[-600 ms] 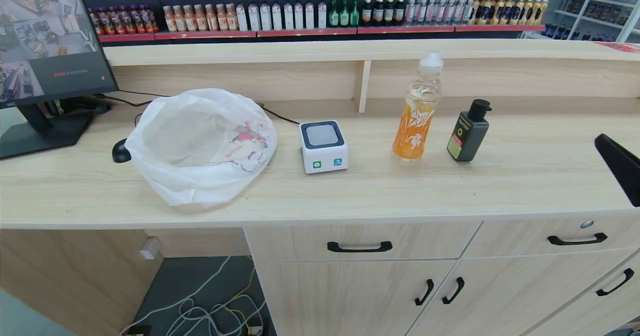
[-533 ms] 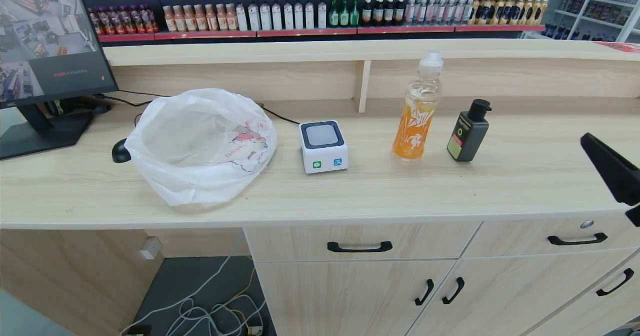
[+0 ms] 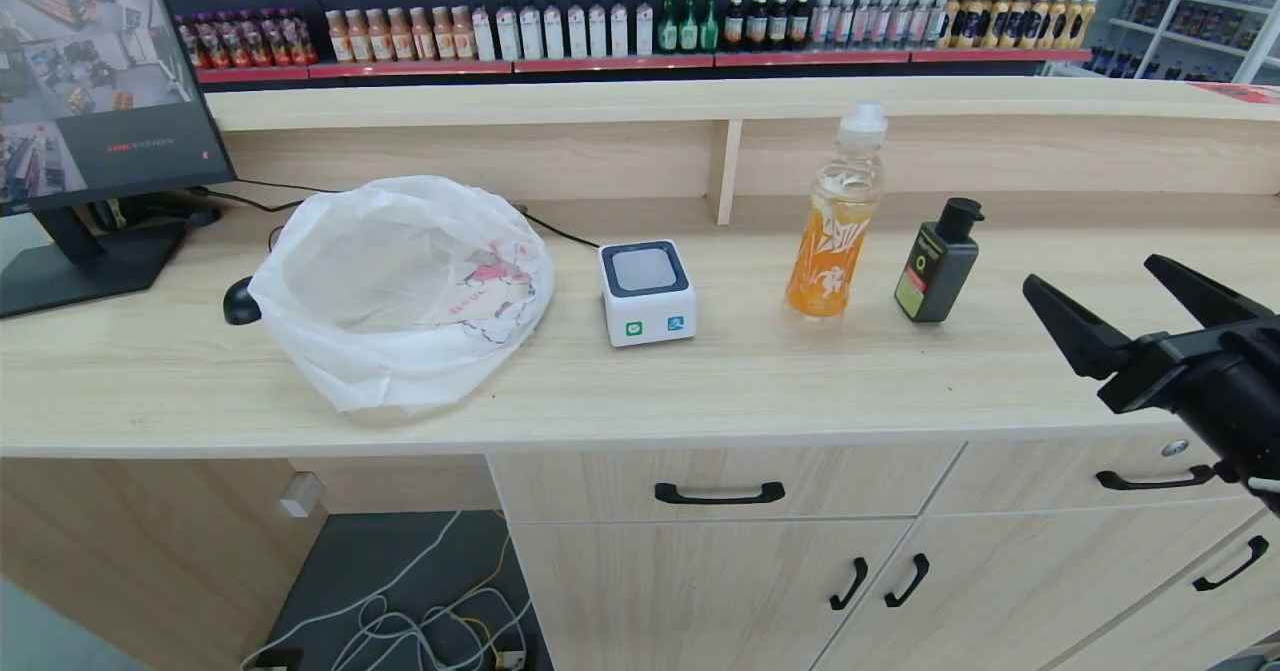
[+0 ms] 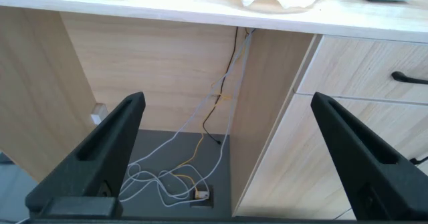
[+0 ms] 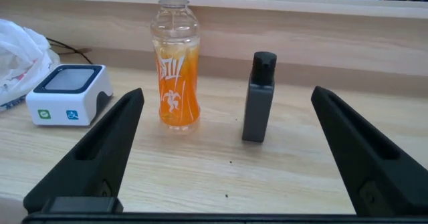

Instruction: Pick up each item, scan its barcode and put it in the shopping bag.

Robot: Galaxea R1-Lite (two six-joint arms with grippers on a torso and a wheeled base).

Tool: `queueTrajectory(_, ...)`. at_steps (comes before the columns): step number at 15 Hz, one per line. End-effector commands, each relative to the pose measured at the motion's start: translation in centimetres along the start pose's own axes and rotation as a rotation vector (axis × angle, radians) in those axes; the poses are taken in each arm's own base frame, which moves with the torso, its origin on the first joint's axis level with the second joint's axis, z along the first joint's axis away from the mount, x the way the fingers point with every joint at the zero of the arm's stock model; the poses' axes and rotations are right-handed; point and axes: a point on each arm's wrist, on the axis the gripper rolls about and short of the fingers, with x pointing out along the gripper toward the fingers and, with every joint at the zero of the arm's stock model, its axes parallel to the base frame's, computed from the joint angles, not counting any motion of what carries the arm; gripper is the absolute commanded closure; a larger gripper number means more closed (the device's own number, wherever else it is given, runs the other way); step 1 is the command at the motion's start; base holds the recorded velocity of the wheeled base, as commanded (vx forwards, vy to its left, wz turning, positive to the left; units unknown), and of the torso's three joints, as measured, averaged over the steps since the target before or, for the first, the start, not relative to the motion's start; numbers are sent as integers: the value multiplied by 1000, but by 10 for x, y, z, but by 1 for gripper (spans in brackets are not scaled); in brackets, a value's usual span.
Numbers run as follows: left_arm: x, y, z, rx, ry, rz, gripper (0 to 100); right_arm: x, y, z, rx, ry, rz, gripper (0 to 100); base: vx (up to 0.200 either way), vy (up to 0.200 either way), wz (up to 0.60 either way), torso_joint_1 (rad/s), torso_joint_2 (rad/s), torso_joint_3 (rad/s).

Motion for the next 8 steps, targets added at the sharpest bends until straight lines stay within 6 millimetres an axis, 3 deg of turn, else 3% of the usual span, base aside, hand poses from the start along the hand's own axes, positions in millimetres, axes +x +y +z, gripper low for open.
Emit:
queueTrajectory(1, 0, 0, 0, -1, 0, 1, 0, 2, 0, -4, 9, 15, 2, 0, 0, 0, 0, 0, 0, 0)
queueTrajectory(4, 0, 0, 0, -1, 0, 1, 0, 4, 0, -3, 12, 8, 8, 0, 0, 0, 0, 0, 0, 0)
queueTrajectory(8, 0, 0, 0, -1, 0, 1, 0, 20, 1, -5, 11, 0, 12, 0, 0, 0, 0, 0, 0, 0)
